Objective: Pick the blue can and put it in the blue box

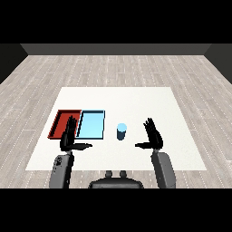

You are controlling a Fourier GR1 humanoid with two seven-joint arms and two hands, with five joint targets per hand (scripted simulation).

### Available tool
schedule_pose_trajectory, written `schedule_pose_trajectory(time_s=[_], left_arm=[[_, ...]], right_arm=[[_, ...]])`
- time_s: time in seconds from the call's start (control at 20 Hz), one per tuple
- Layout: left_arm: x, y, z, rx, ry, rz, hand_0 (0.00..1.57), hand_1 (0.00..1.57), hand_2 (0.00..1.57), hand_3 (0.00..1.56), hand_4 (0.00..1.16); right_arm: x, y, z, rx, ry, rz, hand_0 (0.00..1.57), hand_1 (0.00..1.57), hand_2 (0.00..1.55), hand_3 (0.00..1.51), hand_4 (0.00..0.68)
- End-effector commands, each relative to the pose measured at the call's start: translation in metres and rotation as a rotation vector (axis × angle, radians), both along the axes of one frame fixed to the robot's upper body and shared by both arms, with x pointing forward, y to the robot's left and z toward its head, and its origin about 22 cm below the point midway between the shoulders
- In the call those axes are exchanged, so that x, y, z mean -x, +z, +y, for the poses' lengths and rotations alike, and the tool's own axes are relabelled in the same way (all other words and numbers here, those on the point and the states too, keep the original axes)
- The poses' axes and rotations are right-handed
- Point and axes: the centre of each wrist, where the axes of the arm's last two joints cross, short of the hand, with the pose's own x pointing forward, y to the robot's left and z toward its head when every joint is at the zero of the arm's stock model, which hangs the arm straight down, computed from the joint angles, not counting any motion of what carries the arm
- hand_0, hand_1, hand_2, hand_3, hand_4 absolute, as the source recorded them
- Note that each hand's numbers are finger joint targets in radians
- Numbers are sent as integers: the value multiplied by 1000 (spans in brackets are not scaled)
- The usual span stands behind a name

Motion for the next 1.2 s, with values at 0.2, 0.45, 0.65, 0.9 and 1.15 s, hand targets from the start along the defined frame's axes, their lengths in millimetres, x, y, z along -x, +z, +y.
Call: schedule_pose_trajectory(time_s=[0.2, 0.45, 0.65, 0.9, 1.15], left_arm=[[1, 13, 1, -1, -10, -3, 0, 0, 0, 0, 0], [13, 0, -25, 21, -11, -5, 0, 0, 0, 0, 0], [10, 11, 3, 12, -22, 19, 0, 0, 0, 0, 0], [22, 4, -3, 3, 6, -8, 0, 0, 0, 0, 0], [6, 0, 6, 5, -5, 19, 0, 0, 0, 0, 0]], right_arm=[[-26, 3, 27, -30, -4, 48, 0, 0, 0, 0, 0], [-34, -29, 46, -30, -8, 51, 0, 0, 0, 0, 0], [-26, -33, 53, -35, 34, 96, 0, 0, 0, 0, 0], [-30, -43, 84, 20, 70, 82, 0, 0, 0, 0, 0], [-45, -24, 83, 42, 42, 86, 0, 0, 0, 0, 0]])
